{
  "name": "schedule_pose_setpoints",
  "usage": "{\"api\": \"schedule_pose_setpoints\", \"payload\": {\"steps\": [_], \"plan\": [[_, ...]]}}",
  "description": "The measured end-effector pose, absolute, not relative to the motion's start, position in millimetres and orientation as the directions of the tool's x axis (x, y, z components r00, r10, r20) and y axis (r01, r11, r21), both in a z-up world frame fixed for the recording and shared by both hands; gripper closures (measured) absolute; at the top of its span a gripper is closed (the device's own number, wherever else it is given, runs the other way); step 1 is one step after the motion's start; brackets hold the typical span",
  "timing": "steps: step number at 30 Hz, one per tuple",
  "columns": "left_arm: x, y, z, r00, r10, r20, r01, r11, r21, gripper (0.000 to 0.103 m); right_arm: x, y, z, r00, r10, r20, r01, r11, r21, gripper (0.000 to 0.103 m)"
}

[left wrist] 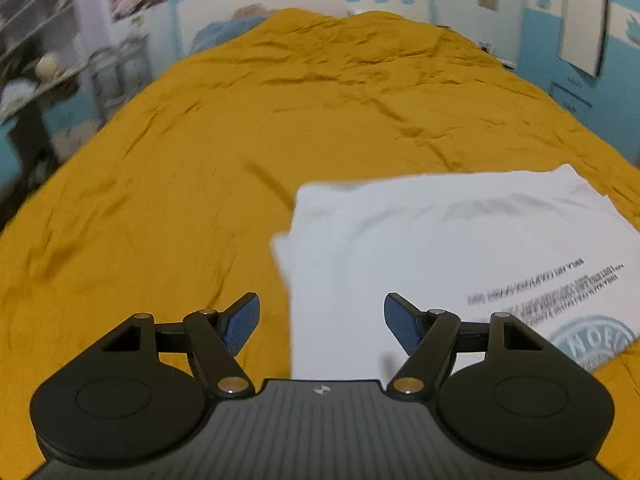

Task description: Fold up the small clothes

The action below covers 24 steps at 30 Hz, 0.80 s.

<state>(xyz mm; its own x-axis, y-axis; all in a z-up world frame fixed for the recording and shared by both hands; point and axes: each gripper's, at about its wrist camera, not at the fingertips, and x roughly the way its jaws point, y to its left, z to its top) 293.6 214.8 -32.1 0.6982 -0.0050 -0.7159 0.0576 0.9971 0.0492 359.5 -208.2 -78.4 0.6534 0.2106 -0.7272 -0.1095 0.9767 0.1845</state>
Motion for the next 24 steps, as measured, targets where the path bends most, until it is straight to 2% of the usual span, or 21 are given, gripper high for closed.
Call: {"api": "schedule_pose_setpoints", "payload": {"steps": [4, 7, 11, 13, 14, 17, 18, 19, 20, 21, 22, 24], "plan": [[256.6, 237.2, -41.9, 0.703, 0.019, -0.710, -0.091, 0.994, -0.063, 0.022, 312.5, -235.9, -91.8, 0.648, 0.174, -0.741, 0.006, 0.972, 0.233, 0.041], [241.6, 245.1, -53.0, 0.688, -0.023, -0.725, -0.140, 0.977, -0.163, 0.026, 280.9, -261.4, -108.8, 0.645, 0.190, -0.741, 0.110, 0.936, 0.335, 0.041], [242.2, 247.1, -64.4, 0.685, -0.029, -0.728, -0.184, 0.960, -0.212, 0.031, 253.8, -292.0, -134.3, 0.648, 0.268, -0.713, 0.239, 0.817, 0.525, 0.043], [247.8, 247.0, -71.0, 0.675, -0.029, -0.738, -0.203, 0.953, -0.224, 0.042, 248.4, -305.0, -142.7, 0.675, 0.310, -0.670, 0.273, 0.738, 0.617, 0.045], [250.1, 245.8, -76.5, 0.664, -0.030, -0.747, -0.212, 0.951, -0.226, 0.044, 248.8, -308.7, -145.9, 0.686, 0.328, -0.650, 0.281, 0.704, 0.652, 0.048], [254.1, 243.9, -90.1, 0.635, -0.041, -0.771, -0.230, 0.943, -0.240, 0.059, 250.9, -308.9, -158.6, 0.699, 0.380, -0.606, 0.294, 0.620, 0.727, 0.057], [254.2, 243.3, -92.2, 0.632, -0.038, -0.774, -0.238, 0.941, -0.241, 0.064, 252.5, -306.4, -162.6, 0.699, 0.386, -0.602, 0.296, 0.611, 0.735, 0.067], [256.4, 242.0, -91.2, 0.632, -0.030, -0.774, -0.242, 0.942, -0.234, 0.075, 254.2, -303.8, -166.0, 0.697, 0.386, -0.604, 0.297, 0.612, 0.733, 0.085], [257.9, 240.9, -89.0, 0.632, -0.009, -0.775, -0.249, 0.944, -0.215, 0.082, 256.5, -300.8, -167.7, 0.693, 0.388, -0.608, 0.295, 0.617, 0.729, 0.096], [257.0, 239.8, -87.5, 0.628, 0.005, -0.778, -0.255, 0.946, -0.200, 0.090, 259.1, -298.4, -169.2, 0.685, 0.387, -0.617, 0.300, 0.622, 0.723, 0.100], [257.8, 240.2, -84.3, 0.624, 0.005, -0.781, -0.255, 0.947, -0.197, 0.093, 260.3, -296.7, -168.9, 0.685, 0.383, -0.620, 0.304, 0.623, 0.721, 0.102], [255.7, 235.1, -77.3, 0.618, 0.027, -0.786, -0.233, 0.961, -0.150, 0.094, 257.4, -292.3, -155.5, 0.708, 0.363, -0.605, 0.273, 0.649, 0.710, 0.103]]}}
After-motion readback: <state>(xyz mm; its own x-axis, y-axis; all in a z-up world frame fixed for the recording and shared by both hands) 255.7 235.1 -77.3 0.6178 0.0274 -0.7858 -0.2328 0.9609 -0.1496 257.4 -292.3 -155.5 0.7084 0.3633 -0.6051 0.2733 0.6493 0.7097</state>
